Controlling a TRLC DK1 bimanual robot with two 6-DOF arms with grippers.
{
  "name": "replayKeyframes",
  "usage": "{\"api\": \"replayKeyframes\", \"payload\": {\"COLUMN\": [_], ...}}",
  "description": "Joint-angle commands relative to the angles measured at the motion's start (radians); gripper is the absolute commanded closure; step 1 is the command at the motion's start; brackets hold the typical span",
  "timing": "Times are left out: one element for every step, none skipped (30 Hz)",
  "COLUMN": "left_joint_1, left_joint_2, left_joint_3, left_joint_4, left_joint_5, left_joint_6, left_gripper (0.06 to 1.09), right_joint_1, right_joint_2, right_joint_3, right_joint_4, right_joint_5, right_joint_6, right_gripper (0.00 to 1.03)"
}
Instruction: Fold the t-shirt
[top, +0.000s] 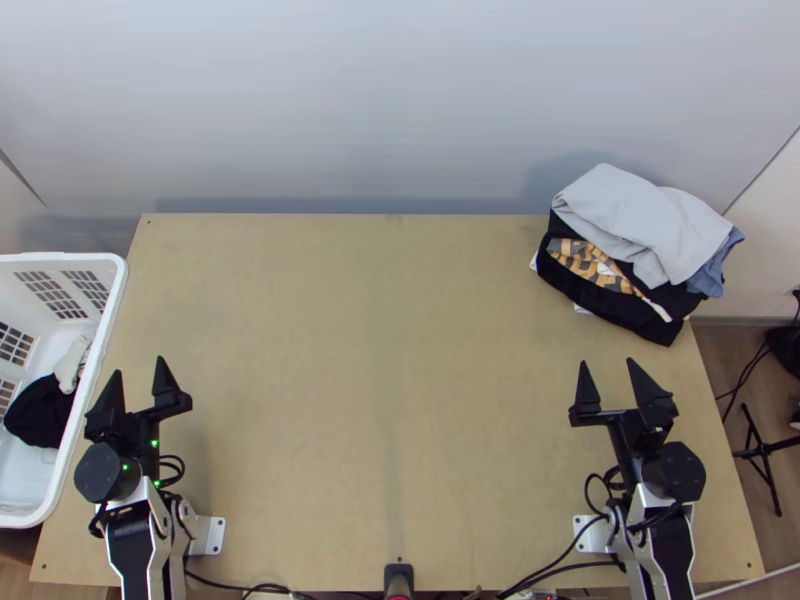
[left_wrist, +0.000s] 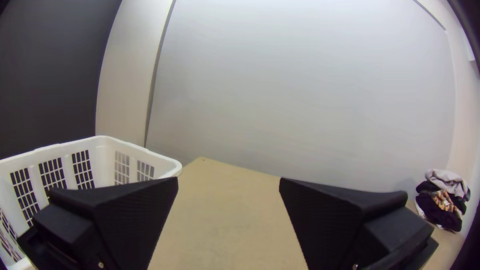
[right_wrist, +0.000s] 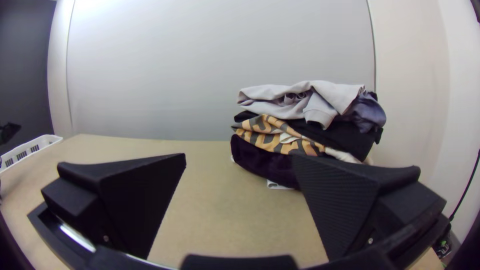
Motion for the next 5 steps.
{"api": "replayKeyframes", "payload": {"left_joint_1": [0.0, 0.0, 0.0, 0.0, 0.0], "left_joint_2": [0.0, 0.0, 0.0, 0.0, 0.0], "left_joint_3": [-0.004, -0.004, -0.004, -0.004, -0.004], "left_joint_4": [-0.016, -0.016, -0.016, -0.016, -0.016], "left_joint_5": [0.004, 0.004, 0.004, 0.004, 0.004], "left_joint_6": [0.001, 0.001, 0.001, 0.001, 0.001], "left_gripper": [0.1, 0.1, 0.1, 0.1, 0.1], "right_joint_1": [0.0, 0.0, 0.0, 0.0, 0.0], "right_joint_2": [0.0, 0.0, 0.0, 0.0, 0.0], "right_joint_3": [-0.001, -0.001, -0.001, -0.001, -0.001], "right_joint_4": [-0.005, -0.005, -0.005, -0.005, -0.005], "right_joint_5": [0.0, 0.0, 0.0, 0.0, 0.0], "right_joint_6": [0.0, 0.0, 0.0, 0.0, 0.0], "right_gripper": [0.04, 0.04, 0.04, 0.04, 0.04]}}
